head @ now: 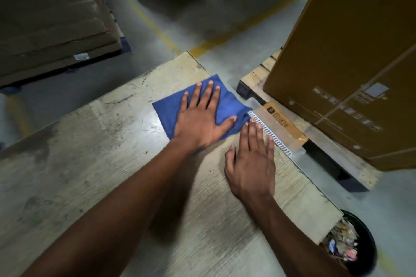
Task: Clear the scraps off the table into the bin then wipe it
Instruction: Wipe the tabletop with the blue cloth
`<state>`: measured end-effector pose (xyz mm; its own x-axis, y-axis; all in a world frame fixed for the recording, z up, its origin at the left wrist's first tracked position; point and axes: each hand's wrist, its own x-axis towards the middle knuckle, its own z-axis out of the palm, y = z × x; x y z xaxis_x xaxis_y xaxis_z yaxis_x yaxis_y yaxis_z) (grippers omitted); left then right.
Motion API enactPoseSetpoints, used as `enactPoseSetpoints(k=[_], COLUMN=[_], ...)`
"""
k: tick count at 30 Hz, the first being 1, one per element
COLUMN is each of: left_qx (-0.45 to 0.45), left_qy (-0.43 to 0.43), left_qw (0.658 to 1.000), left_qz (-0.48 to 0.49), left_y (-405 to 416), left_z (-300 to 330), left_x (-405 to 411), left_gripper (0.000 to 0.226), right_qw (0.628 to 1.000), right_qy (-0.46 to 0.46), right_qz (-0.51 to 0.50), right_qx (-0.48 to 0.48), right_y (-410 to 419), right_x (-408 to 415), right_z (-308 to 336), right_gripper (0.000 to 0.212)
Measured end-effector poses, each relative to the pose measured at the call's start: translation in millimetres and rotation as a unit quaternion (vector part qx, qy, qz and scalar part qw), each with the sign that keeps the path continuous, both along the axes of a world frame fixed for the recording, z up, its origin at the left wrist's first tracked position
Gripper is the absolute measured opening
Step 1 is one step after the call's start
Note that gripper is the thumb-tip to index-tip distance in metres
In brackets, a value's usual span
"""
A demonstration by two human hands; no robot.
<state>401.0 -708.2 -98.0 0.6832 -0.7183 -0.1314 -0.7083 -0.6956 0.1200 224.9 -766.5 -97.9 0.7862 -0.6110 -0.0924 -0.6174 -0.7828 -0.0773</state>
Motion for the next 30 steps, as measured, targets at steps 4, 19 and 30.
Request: enactPoseSetpoints(k=[4,19,30], left_qx=[-0.012,-0.005,-0.023], left_qy=[-0.001,-0.006,-0.026], left_qw=[0.995,0.996,0.986], left_qz=[0.101,0.089,0.162], left_y=[-31.1,31.3,13.1], left_z=[2.8,4.0,4.1], left_x=[73.8,15.8,132.7], left_gripper=[0.106,0.1,0.098], right_qw=[1.0,0.991,0.993], right_qy=[-0.002,-0.12,-0.058], right_qz=[0.0,0.062,0.099], right_qx=[0.008,0.021,0.03], right_y=[-0.1,-23.6,-36.9], right_x=[-0.6,57.5,108.4], right_z=[0.5,18.3,0.2], right_gripper=[0.077,0.061,0.065])
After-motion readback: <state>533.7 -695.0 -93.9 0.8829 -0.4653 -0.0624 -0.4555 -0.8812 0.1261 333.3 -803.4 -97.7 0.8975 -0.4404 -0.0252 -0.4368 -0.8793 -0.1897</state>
